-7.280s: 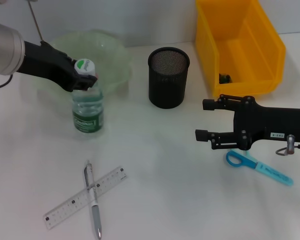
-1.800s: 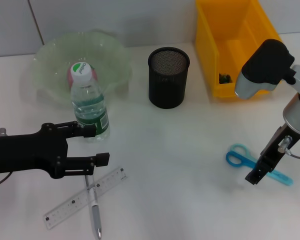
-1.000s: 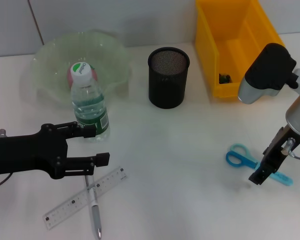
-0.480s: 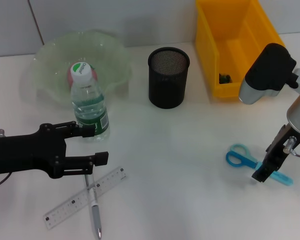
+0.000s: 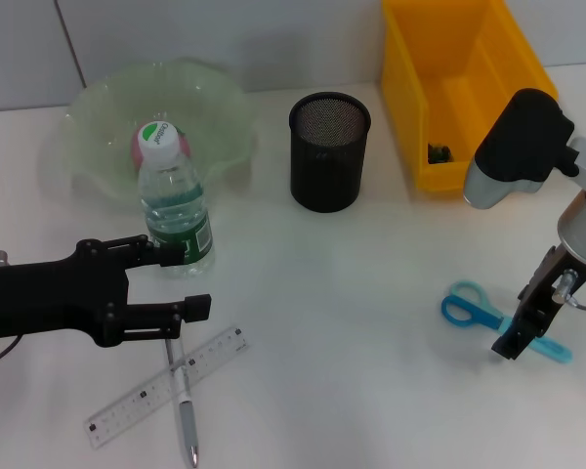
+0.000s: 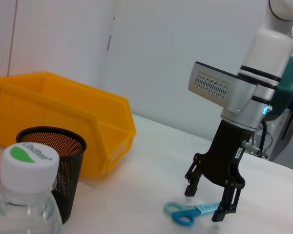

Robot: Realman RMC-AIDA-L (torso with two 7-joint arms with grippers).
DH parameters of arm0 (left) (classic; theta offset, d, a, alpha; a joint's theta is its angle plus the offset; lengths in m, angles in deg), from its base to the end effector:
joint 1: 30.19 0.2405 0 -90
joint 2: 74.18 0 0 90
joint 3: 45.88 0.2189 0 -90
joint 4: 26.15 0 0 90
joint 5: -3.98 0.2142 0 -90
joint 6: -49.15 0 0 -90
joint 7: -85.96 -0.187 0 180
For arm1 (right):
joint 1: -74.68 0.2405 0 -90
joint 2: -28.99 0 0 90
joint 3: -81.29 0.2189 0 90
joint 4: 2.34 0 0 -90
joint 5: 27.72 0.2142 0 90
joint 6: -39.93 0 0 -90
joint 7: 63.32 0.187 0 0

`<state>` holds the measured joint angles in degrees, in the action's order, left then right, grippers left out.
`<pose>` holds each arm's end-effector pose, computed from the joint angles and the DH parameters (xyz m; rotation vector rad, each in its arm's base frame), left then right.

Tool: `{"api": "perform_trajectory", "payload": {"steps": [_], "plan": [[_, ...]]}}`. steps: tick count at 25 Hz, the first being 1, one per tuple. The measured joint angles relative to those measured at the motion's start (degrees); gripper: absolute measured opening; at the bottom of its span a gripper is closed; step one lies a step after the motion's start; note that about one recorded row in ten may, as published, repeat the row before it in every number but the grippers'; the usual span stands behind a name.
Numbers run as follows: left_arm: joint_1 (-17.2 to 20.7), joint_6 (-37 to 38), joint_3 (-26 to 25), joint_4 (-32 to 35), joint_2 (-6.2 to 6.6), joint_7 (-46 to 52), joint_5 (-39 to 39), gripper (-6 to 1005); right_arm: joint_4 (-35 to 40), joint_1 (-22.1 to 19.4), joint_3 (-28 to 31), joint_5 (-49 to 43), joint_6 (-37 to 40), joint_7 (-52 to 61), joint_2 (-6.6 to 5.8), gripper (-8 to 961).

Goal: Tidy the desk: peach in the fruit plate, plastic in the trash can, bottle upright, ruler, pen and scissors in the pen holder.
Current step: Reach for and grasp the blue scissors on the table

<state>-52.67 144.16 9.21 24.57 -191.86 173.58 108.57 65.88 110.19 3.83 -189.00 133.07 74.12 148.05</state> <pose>-0.2001 0.3040 -0.0046 -2.8606 -0.5769 -0.7092 0.2362 0.3330 -0.0100 -2.5662 0.8827 -0.8992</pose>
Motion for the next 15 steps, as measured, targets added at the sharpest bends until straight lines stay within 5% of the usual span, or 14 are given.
{"api": "perform_trajectory", "payload": {"steps": [11, 15], "plan": [[0.0, 0.3, 0.0, 0.0, 0.09, 0.1, -0.1, 816, 0.1, -0.1, -0.7, 0.1, 0.0, -0.1, 0.12, 812], [0.0, 0.5, -0.1, 0.0, 0.09, 0.2, -0.1, 816, 0.0, -0.1, -0.7, 0.1, 0.0, -0.1, 0.11, 679]]}}
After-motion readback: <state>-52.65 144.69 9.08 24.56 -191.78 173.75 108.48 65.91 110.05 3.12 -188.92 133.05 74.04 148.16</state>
